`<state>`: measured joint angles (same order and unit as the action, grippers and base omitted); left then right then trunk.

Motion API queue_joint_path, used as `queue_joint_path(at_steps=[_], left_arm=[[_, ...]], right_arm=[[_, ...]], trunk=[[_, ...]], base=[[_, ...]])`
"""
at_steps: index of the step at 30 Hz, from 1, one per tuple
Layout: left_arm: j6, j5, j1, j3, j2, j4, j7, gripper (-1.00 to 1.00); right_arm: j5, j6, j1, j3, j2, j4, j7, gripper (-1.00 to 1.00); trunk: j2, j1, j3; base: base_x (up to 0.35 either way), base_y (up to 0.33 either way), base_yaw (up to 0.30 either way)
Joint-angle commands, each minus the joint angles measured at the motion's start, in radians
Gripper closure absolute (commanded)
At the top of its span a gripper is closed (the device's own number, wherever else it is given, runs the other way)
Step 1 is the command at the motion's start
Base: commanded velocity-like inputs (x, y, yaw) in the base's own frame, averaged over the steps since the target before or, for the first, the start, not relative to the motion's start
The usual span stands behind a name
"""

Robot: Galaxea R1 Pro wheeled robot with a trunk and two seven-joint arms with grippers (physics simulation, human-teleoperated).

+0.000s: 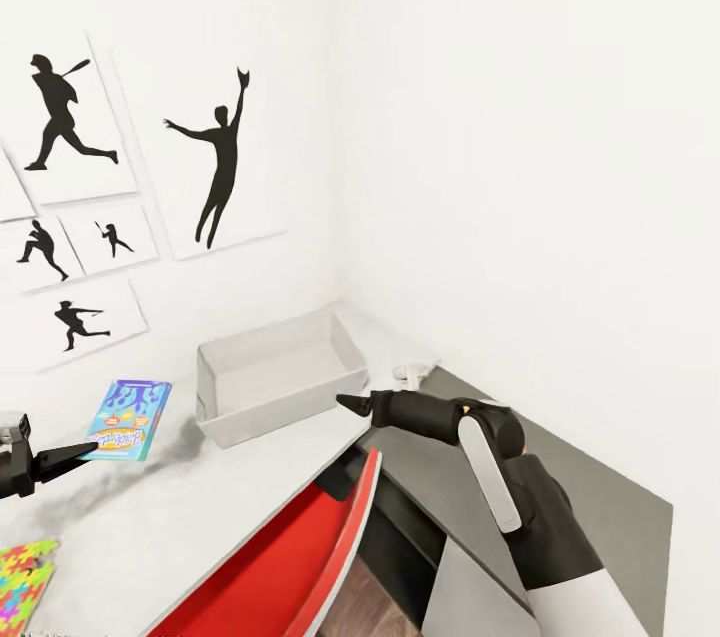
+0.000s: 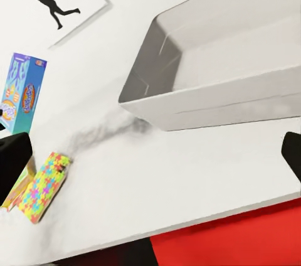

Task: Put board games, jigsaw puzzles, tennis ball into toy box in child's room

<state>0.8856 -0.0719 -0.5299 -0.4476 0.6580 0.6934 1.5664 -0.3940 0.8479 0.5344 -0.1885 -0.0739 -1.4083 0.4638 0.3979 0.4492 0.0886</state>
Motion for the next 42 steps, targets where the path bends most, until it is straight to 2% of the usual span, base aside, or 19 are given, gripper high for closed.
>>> queue_joint_path(at_steps=[1, 9, 25, 42], left_arm=[[0.01, 0.0, -0.001, 0.0, 0.0, 0.0, 0.004, 1.0], [0.01, 0.0, -0.001, 0.0, 0.0, 0.0, 0.004, 1.0], [0.01, 0.0, -0.001, 0.0, 0.0, 0.0, 0.004, 1.0], [0.012, 0.0, -0.001, 0.0, 0.0, 0.0, 0.004, 1.0]], right_arm=[[0.001, 0.005, 0.001, 0.001, 0.0, -0.001, 0.003, -1.0], [-0.001, 0.005, 0.001, 0.001, 0.003, 0.0, 0.004, -1.0], [-0.001, 0.004, 0.001, 0.0, 0.0, 0.007, 0.003, -1.0], [0.001, 0.003, 0.001, -0.003, -0.008, 0.007, -0.003, -1.0]], trunk=[[0.002, 0.001, 0.002], [0.002, 0.001, 0.001], [0.002, 0.001, 0.001], [0.002, 0.001, 0.001]], base=[[0.097, -0.017, 0.27], [0.092, -0.04, 0.135], [0.155, -0.006, 0.004], [0.036, -0.017, 0.0]])
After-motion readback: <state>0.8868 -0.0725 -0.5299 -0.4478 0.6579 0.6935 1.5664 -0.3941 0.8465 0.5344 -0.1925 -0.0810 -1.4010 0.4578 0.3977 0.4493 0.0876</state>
